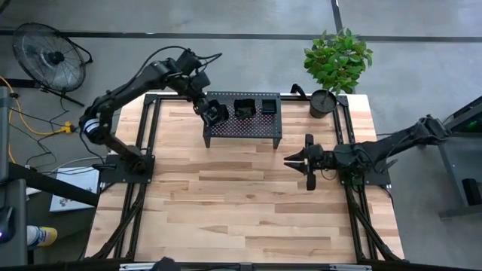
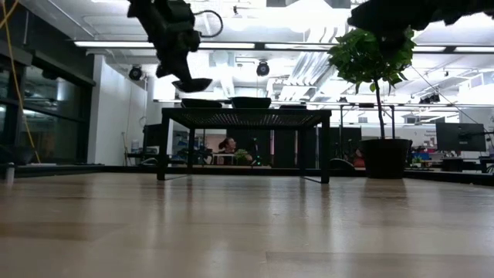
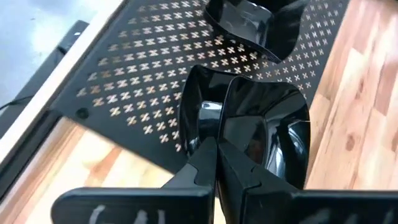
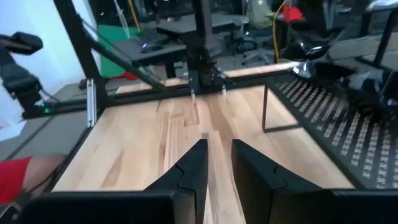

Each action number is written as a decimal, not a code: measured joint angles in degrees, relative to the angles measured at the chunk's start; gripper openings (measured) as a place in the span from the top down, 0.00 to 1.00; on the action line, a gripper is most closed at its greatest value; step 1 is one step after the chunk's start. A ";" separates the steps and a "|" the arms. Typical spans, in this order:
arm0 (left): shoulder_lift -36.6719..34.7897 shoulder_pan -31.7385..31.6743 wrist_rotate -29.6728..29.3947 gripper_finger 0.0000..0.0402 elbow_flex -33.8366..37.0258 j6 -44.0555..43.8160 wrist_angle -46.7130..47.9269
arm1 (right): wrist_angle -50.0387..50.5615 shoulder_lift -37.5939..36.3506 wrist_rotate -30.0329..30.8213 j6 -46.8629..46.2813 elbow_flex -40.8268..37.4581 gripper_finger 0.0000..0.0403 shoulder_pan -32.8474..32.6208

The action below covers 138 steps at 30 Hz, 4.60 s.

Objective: Pick & Place Mini shaped plates
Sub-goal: Stack the leaf shaped plate on top of the leaf shaped plate on the shelf, then return to Home Position

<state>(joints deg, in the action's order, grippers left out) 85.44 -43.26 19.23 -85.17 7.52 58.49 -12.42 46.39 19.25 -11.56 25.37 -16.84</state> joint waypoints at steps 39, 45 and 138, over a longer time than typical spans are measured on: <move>21.98 -0.99 2.48 1.00 -27.41 18.07 21.67 | 5.97 0.15 -10.69 1.56 -0.92 0.83 2.97; 22.09 -0.39 3.50 1.00 -27.41 14.08 21.56 | 6.21 0.15 -10.67 1.56 -0.92 0.83 2.97; -43.98 29.81 -11.85 0.65 54.73 12.35 -50.59 | -12.94 -30.20 -3.52 4.03 -24.81 0.83 1.07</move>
<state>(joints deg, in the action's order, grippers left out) 41.46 -13.44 7.38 -30.44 19.87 7.90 -25.36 16.19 15.73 -7.53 0.56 -15.77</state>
